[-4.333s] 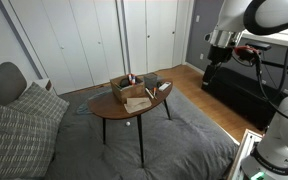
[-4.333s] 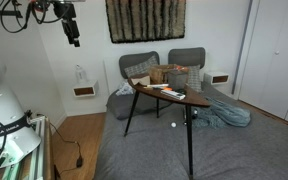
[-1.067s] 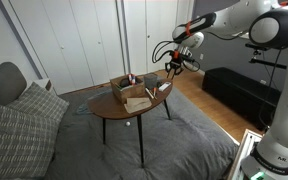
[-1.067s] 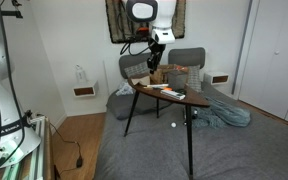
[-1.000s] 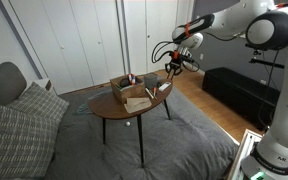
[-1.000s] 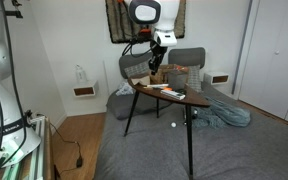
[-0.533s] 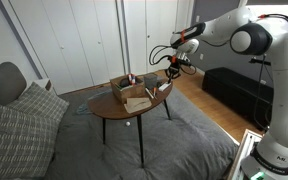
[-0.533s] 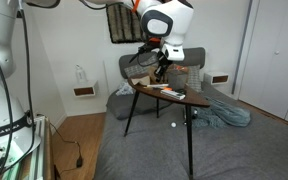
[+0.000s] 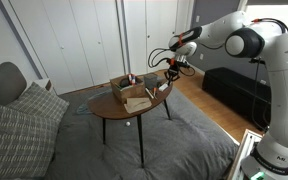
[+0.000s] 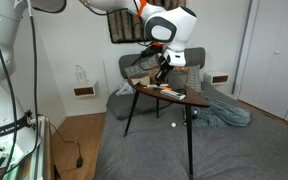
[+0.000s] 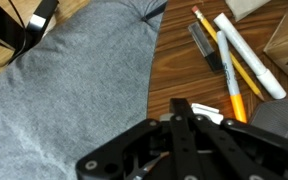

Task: Press a button on the white remote controller

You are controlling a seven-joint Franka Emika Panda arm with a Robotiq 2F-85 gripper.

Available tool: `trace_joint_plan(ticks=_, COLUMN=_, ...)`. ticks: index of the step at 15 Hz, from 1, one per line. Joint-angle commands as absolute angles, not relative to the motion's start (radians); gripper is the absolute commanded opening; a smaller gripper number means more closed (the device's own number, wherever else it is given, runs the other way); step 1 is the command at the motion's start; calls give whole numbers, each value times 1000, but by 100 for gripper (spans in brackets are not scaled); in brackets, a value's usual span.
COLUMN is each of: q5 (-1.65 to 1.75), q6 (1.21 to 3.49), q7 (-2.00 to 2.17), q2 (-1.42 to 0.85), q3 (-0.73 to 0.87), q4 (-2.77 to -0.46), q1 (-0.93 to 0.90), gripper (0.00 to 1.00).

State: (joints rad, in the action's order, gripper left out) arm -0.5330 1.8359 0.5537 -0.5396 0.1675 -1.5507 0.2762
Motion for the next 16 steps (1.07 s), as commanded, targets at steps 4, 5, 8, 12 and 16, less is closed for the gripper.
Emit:
trace_joint_plan(ticks=4, q5=-550, q6=1815, q7=562, q2=-589, q3=162, q4=-1485, q1=287, gripper=0)
trace_joint_plan(ticks=5, q5=-555, q6=1818, q7=561, q2=-599, q3=160, q4=-1474, q1=289, gripper=0)
trace_joint_plan(ticks=8, q5=-562, q6=1819, q7=564, q2=-628, q3=158, q4=-1441, q1=295, gripper=0)
trace_joint_plan(ticks=12, q5=-576, q6=1815, q7=564, q2=-664, q3=153, q4=-1394, q1=306, gripper=0)
trace_joint_plan(ticks=16, q5=-584, q6=1807, q7=576, q2=-701, q3=149, q4=-1345, q1=314, gripper=0)
